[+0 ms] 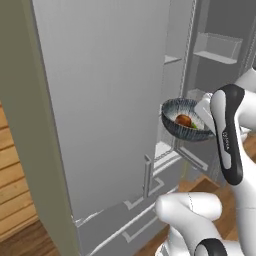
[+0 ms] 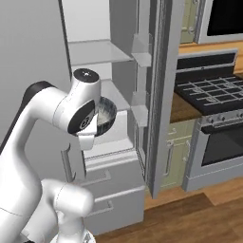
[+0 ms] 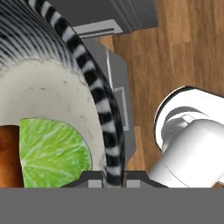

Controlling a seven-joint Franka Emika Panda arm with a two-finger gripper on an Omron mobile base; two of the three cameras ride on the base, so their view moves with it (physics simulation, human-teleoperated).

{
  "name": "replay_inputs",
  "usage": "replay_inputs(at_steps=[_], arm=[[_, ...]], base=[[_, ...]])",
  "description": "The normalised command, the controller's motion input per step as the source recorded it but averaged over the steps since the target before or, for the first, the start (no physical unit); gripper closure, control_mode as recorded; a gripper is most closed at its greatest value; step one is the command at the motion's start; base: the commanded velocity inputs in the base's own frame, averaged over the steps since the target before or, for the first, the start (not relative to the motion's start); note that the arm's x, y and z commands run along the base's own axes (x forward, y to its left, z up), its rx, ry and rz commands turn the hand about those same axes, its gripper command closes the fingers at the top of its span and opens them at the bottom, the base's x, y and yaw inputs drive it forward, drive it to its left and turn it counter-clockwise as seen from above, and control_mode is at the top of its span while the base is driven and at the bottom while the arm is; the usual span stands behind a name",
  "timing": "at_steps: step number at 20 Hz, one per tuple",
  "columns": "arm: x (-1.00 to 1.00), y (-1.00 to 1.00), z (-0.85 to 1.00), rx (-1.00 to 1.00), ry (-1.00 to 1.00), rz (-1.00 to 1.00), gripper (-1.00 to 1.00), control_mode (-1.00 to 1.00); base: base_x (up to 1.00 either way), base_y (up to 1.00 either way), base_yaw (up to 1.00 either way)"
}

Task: Pick the chicken drumstick and lemon wedge from their plates and place them in the bowl. Then put the bowl in the fridge.

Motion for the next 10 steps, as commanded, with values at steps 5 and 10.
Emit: replay_inputs(at_steps=[5, 10], arm=[[0.00, 0.00, 0.00, 0.00, 0.00, 0.00, 1.00, 1.00], [0.00, 0.00, 0.00, 0.00, 0.00, 0.00, 1.00, 1.00]], base=[[0.51, -0.37, 0.30], [0.10, -0.27, 0.20]])
